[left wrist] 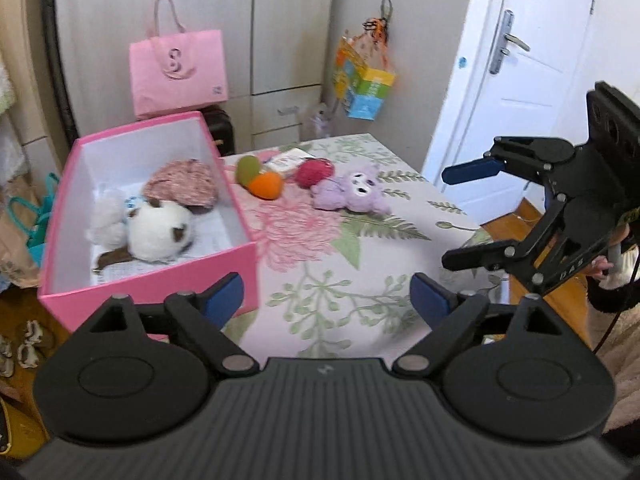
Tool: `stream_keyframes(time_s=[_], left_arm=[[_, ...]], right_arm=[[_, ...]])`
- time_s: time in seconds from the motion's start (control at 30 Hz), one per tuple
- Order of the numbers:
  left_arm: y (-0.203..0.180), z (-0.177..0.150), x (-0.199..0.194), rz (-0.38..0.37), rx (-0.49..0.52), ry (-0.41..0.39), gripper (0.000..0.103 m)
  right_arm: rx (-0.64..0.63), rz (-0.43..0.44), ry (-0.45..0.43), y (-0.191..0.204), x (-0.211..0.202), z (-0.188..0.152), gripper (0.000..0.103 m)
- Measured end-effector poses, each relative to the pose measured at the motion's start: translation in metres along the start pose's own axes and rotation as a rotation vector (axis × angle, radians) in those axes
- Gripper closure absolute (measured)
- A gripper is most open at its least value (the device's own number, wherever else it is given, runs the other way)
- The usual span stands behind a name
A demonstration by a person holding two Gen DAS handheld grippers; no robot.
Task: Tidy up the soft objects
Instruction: 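Move both grippers to the purple plush toy on the bed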
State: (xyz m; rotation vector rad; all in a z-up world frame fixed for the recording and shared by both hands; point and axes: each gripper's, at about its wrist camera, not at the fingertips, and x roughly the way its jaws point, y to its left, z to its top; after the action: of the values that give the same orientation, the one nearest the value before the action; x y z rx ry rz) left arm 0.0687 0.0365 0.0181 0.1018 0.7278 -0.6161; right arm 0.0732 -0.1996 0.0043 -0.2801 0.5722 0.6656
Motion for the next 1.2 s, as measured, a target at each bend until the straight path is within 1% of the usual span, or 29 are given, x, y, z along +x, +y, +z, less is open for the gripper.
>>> stream_keyframes(time_s=[0.07,0.17,0.27,0.33,0.43,0.53,0.57,0.63,0.73,0.8,0.87,0.93,1.03,1.1,1.13,1.2], left_arm=[[-0.001,0.002,0.011,-0.015,-0.017,-0.004,0.004],[-0.006,0.004,0.030,-0.035,-0.033,-0.005,0.003],[-0.010,0.007,0.049,-0.049,-0.045,-0.027,0.001],[-0.011,0.008,0.061,-0.042,-0.063,-0.063,0.000],[-0.013,0.011,0.080,-0.037,-0.083,-0.098,0.000],[-0.012,0.013,0.098,-0.066,-0.091,-0.140,0.000],[-0.011,0.012,0.104,-0.077,-0.098,-0.160,0.000],[-0.011,0.013,0.120,-0.084,-0.120,-0.185,0.000],[-0.013,0.020,0.137,-0.035,-0.110,-0.248,0.000],[-0.015,0.027,0.150,-0.031,-0.103,-0.237,0.000],[-0.015,0.034,0.164,-0.070,-0.105,-0.206,0.000],[-0.014,0.039,0.178,-0.093,-0.118,-0.182,0.000],[-0.012,0.043,0.201,-0.091,-0.133,-0.169,0.000],[-0.008,0.046,0.217,-0.074,-0.150,-0.164,0.001],[-0.006,0.048,0.225,-0.066,-0.167,-0.163,0.001],[0.001,0.050,0.241,-0.075,-0.209,-0.141,0.003]], right_arm=[[0.001,-0.023,0.008,-0.005,0.000,-0.011,0.007],[0.013,-0.049,0.012,-0.018,0.002,-0.026,0.006],[0.026,-0.071,-0.003,-0.035,0.010,-0.040,0.006],[0.040,-0.075,-0.023,-0.046,0.015,-0.049,0.006],[0.072,-0.048,-0.042,-0.062,0.024,-0.056,0.006],[0.074,-0.068,-0.062,-0.071,0.034,-0.061,0.006],[0.089,-0.079,-0.067,-0.075,0.039,-0.063,0.006],[0.140,-0.081,-0.051,-0.083,0.048,-0.066,0.006],[0.172,-0.088,-0.020,-0.093,0.065,-0.068,0.006],[0.174,-0.106,-0.003,-0.098,0.076,-0.069,0.006],[0.172,-0.114,0.005,-0.101,0.086,-0.069,0.006],[0.178,-0.121,0.010,-0.105,0.095,-0.068,0.006],[0.187,-0.139,0.028,-0.112,0.111,-0.067,0.006],[0.188,-0.143,0.043,-0.116,0.122,-0.066,0.006],[0.194,-0.150,0.053,-0.119,0.127,-0.066,0.006],[0.215,-0.174,0.077,-0.125,0.139,-0.066,0.006]])
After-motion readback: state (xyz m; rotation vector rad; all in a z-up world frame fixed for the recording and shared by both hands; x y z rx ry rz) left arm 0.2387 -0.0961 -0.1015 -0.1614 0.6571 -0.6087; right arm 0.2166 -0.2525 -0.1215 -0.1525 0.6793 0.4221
